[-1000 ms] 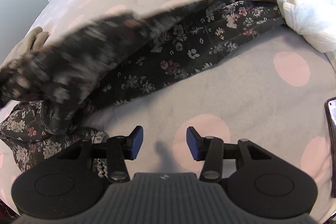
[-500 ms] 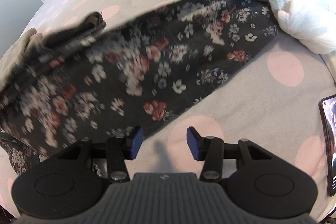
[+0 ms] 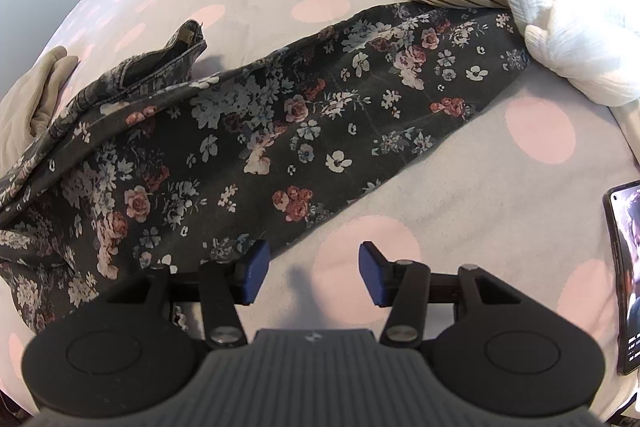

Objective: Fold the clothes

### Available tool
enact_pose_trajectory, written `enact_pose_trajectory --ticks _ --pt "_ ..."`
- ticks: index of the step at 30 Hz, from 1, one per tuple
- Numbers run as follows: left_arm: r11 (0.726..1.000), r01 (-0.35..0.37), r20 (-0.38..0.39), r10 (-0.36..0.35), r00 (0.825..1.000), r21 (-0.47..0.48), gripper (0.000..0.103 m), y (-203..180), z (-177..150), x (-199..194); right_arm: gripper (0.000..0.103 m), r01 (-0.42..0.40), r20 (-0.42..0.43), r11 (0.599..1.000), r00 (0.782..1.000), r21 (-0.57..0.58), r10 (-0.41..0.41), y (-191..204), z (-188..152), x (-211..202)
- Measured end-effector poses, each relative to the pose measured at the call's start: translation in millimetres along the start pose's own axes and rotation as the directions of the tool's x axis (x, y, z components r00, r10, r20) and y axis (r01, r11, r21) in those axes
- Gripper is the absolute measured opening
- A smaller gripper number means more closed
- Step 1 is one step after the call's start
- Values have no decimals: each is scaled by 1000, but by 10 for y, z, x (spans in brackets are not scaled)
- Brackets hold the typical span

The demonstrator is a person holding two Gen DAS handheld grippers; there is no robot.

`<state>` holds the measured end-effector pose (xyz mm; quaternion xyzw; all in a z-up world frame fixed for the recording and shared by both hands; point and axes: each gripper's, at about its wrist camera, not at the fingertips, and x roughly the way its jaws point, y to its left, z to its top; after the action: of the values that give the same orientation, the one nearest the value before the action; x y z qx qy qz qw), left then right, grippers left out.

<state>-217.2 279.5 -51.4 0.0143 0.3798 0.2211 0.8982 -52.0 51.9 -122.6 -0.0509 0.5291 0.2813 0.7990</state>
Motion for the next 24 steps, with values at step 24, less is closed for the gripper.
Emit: enact_pose_trajectory --ticks 24 --pt "990 106 -33 -103 994 91 10 -686 484 552 59 -54 7 996 998 -67 55 185 75 54"
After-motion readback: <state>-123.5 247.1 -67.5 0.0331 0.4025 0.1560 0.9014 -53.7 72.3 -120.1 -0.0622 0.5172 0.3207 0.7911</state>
